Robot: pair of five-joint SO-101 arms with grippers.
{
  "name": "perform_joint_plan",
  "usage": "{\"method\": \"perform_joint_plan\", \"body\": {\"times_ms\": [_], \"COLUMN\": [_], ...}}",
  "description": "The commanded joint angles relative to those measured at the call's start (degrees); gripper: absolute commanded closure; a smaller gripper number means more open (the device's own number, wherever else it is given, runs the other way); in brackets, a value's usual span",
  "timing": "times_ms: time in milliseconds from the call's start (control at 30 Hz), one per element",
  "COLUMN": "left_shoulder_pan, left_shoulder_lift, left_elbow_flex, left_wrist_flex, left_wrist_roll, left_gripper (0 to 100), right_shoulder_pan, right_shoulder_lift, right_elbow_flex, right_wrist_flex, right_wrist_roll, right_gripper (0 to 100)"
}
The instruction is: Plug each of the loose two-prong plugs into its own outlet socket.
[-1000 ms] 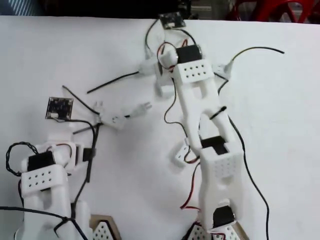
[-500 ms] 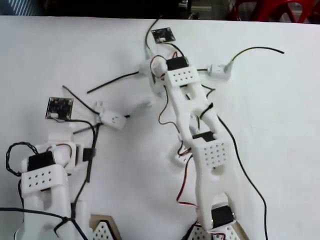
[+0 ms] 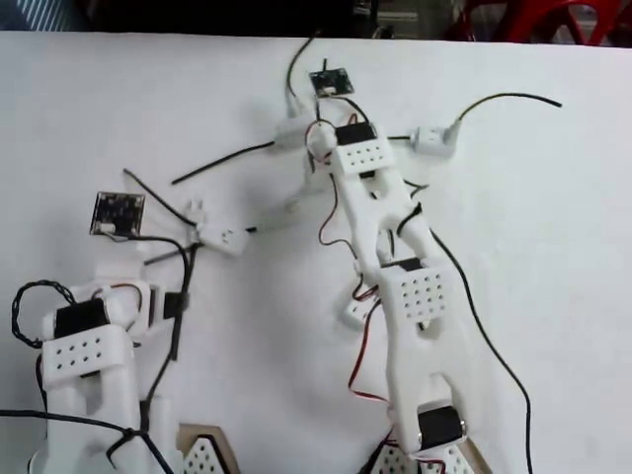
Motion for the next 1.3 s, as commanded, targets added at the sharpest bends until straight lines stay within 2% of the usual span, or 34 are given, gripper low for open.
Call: {"method": "perform_joint_plan", "body": {"times_ms": [0,167,333,700,833,933,1133,1267], "left_shoulder_pan": [-0.4,-0.4,-0.4,-0.7,-4.1,-6.9,-11.9,-12.5], "left_shoulder_lift": [-1.5,-1.5,-1.5,-1.6,-1.6,-1.6,-1.6,-1.6], "left_elbow_flex": [-0.3,-0.2,1.2,-0.2,-8.6,-15.6,-27.3,-32.1], "left_wrist_flex": [-1.2,-2.0,-4.7,-3.8,5.7,11.6,20.0,24.3], "left_wrist_roll": [0.4,0.5,0.5,0.5,0.5,0.4,0.2,0.2], "left_gripper": [66,66,66,66,66,66,66,66], "right_shoulder_pan": [1.0,0.8,0.6,-1.8,-3.2,-5.8,-14.8,-21.1], "right_shoulder_lift": [-6.8,-12.5,-19.7,-35.0,-43.1,-50.5,-63.3,-66.6], "right_elbow_flex": [-0.7,-0.7,-0.7,-0.1,4.8,11.6,28.5,41.6], "right_wrist_flex": [4.2,11.3,17.4,30.8,30.9,30.9,29.1,23.8], "right_wrist_roll": [5.3,8.7,9.0,9.1,9.7,13.6,16.3,21.8], "right_gripper": [98.1,98.1,98.1,98.1,98.1,98.1,98.1,98.1]}}
